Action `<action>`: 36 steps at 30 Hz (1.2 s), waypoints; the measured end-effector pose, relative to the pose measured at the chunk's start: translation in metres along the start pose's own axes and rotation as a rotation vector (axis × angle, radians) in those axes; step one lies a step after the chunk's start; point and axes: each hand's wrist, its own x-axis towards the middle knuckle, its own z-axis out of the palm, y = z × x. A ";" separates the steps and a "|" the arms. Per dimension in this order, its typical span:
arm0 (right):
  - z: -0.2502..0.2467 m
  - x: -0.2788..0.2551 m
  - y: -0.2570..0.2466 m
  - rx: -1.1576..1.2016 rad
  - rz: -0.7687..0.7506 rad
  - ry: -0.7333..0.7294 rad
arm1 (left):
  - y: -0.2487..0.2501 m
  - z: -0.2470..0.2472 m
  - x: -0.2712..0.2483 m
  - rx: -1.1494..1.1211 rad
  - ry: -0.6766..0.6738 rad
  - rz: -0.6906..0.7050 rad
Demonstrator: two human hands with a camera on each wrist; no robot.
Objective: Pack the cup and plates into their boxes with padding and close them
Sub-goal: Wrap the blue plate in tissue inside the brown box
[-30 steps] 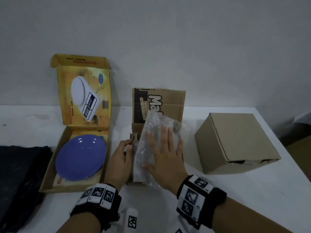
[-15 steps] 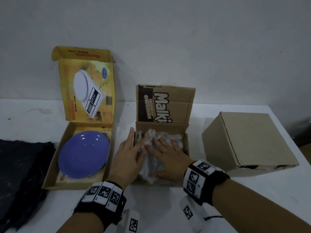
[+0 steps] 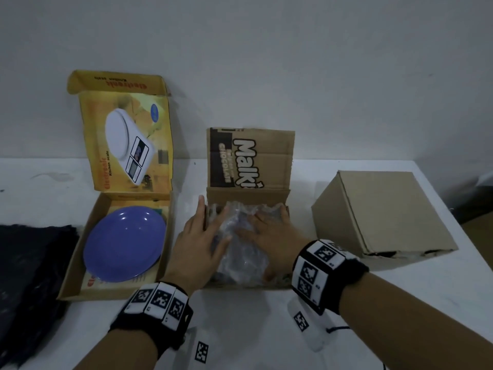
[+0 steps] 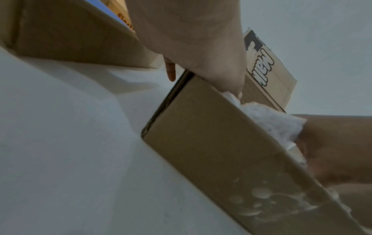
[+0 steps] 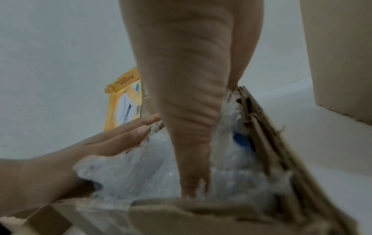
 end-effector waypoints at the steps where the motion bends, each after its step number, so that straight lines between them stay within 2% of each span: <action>1: -0.004 -0.002 0.000 -0.005 -0.007 0.028 | -0.001 0.000 0.000 0.012 -0.010 -0.006; 4: -0.011 -0.011 0.007 -0.016 0.084 0.114 | -0.002 0.002 0.001 0.036 -0.048 -0.079; 6: -0.011 -0.015 0.012 0.003 0.156 0.048 | -0.002 0.004 0.003 0.042 -0.065 -0.122; 9: -0.004 -0.015 0.009 -0.039 0.177 -0.105 | 0.001 0.005 0.004 0.044 -0.083 -0.158; 13: 0.000 -0.014 0.008 -0.037 0.180 -0.117 | 0.002 0.004 0.003 0.012 -0.082 -0.170; 16: -0.009 -0.013 0.006 0.144 0.187 -0.052 | 0.000 0.004 0.002 -0.030 -0.044 -0.142; 19: -0.007 -0.004 -0.011 0.489 0.204 -0.083 | -0.003 0.005 0.001 -0.052 -0.045 -0.132; 20: -0.001 0.001 -0.018 0.504 0.198 -0.078 | -0.004 0.006 0.001 -0.055 -0.046 -0.134; 23: 0.022 0.011 -0.035 0.346 0.228 -0.048 | -0.002 0.005 0.001 -0.058 -0.045 -0.146; 27: 0.019 0.009 -0.040 0.330 0.258 -0.072 | -0.001 0.004 0.002 -0.068 -0.057 -0.160; 30: -0.002 0.004 -0.020 0.346 0.173 -0.128 | -0.001 0.004 0.002 -0.069 -0.066 -0.160; 32: -0.015 -0.002 0.005 0.279 0.102 -0.241 | 0.000 0.005 0.003 -0.065 -0.069 -0.167; 34: -0.015 -0.008 0.021 0.175 0.116 -0.303 | 0.000 0.005 0.003 -0.062 -0.071 -0.175; 36: -0.008 -0.015 0.020 0.087 0.137 -0.273 | 0.000 0.006 0.004 -0.053 -0.072 -0.181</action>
